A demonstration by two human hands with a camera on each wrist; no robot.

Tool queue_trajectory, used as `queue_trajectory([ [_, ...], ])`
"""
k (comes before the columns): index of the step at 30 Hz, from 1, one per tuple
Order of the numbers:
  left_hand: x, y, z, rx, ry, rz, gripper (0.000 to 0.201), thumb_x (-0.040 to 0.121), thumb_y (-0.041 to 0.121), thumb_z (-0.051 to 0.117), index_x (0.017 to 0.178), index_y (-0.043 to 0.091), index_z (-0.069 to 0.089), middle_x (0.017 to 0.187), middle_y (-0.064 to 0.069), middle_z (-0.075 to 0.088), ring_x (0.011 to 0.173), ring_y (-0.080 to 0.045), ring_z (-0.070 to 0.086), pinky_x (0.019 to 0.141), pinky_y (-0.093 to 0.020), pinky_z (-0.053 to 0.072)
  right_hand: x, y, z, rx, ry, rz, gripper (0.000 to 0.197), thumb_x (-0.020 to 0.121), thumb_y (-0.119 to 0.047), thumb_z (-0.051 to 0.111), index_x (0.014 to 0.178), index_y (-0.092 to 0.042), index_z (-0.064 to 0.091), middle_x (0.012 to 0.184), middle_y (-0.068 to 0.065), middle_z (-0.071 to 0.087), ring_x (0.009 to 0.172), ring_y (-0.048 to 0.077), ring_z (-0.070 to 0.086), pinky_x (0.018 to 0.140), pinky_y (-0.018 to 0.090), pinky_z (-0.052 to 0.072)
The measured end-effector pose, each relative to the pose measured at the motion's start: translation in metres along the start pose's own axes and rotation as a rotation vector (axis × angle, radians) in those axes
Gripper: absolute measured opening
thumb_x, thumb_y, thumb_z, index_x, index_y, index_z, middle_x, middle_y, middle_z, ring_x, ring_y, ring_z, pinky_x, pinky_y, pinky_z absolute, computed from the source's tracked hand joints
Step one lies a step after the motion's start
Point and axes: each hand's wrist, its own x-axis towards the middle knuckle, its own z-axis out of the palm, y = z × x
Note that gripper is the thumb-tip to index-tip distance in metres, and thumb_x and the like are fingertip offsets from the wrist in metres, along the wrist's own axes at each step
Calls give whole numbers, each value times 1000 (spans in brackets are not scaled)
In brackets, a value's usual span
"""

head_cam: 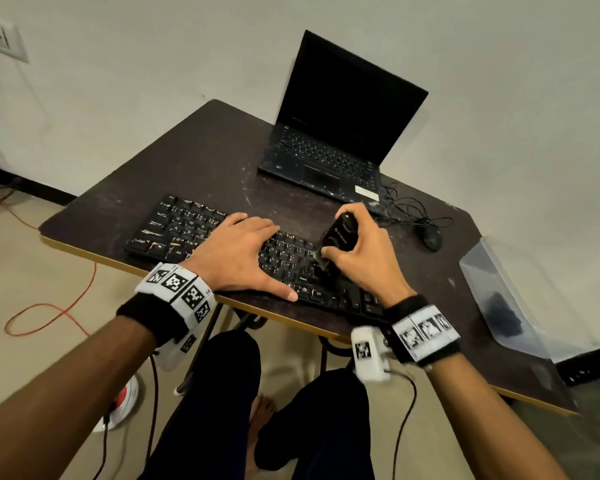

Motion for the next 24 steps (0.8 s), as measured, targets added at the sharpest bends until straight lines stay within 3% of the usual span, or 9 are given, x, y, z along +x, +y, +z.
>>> queue_trajectory([
  [2,1,1,2,1,-3,5,148,46,111,47,161,19,35,168,4,32,155,-10,23,130,-33,0,2,2,-1,26,31,52,55,81,-18,88,116,-36,50,92,-5,72,85,15,71,80,40,62],
  [5,2,0,2,5,5,0,148,46,111,47,161,18,36,167,4,34,155,-9,24,130,-33,1,-6,-7,7,8,-71,-44,53,81,-18,88,114,-37,50,86,-9,70,77,9,69,73,32,60],
  [10,2,0,3,4,-4,16,148,46,111,47,161,18,35,167,4,33,155,-9,24,130,-34,1,12,-2,3,1,21,87,54,82,-16,86,117,-35,50,93,-3,72,85,18,71,78,40,63],
  [14,-3,-4,-9,-7,-26,53,149,47,108,51,164,19,27,169,3,29,156,-10,22,130,-34,0,9,-5,5,-35,-34,43,52,84,-17,84,116,-37,48,92,-3,71,81,16,70,68,28,54],
  [18,-25,-50,-36,54,-27,35,157,41,114,42,165,20,22,171,6,24,157,-7,16,129,-37,-7,11,4,-2,35,-23,126,52,84,-15,86,116,-35,50,95,-5,70,83,12,69,68,25,56],
  [21,-46,-92,-53,70,-85,-41,158,40,113,45,166,23,16,172,9,17,157,-5,11,129,-40,-10,10,5,-2,66,15,133,51,83,-15,86,115,-34,52,94,-5,71,83,11,69,68,22,55],
  [24,-53,-106,-53,28,-114,3,153,45,109,53,166,24,13,171,9,15,156,-5,9,128,-37,-1,8,-1,4,32,-4,81,51,82,-15,85,111,-39,49,89,-6,72,80,11,70,66,20,52],
])
